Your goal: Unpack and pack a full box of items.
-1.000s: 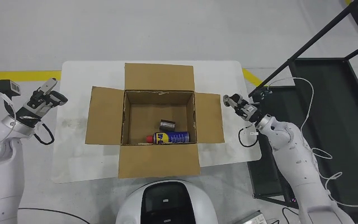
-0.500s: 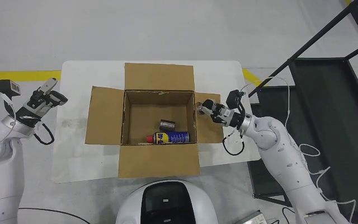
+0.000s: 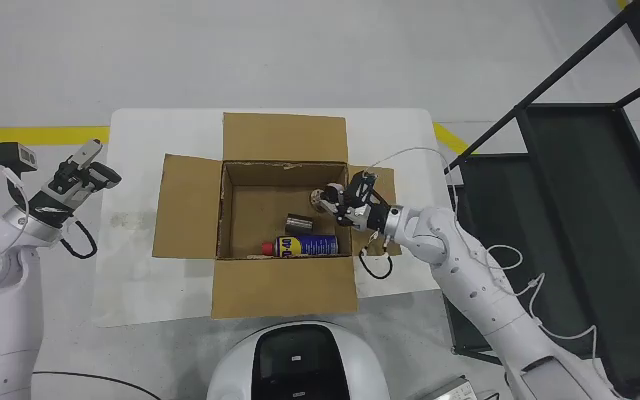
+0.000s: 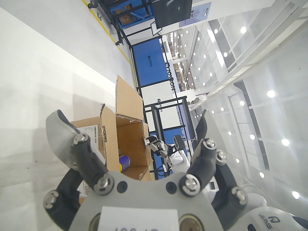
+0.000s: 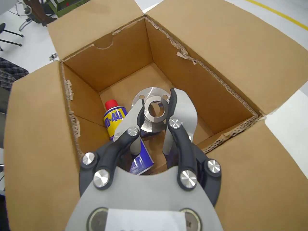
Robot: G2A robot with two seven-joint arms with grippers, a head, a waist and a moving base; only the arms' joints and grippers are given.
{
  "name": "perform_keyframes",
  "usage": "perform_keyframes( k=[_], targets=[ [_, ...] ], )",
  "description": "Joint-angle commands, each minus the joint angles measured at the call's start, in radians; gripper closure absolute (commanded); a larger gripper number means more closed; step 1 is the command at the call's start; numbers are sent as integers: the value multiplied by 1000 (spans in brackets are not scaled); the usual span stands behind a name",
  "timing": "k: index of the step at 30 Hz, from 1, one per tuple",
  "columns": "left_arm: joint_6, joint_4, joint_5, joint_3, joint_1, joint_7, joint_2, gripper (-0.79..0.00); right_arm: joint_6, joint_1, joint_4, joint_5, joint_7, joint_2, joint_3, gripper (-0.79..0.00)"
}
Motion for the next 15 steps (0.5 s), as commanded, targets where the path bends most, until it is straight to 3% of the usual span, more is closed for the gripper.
perform_keyframes(
  k=[1,6,7,8,15],
  targets=[
    [0,0,0,0,0,0,0,-785,24,15,10,-44,0,-6,-26,0],
    [0,0,0,0,0,0,0,-785,84,34,38,-105,-21,-18,-66,0],
    [0,0,0,0,0,0,0,-785,86,37,40,-106,-20,-20,-71,-191],
    [0,0,0,0,0,0,0,-785,86,39,43,-107,-20,-21,-74,-785],
    [0,0,0,0,0,0,0,-785,48,39,33,-104,-14,-19,-58,-785]
  ],
)
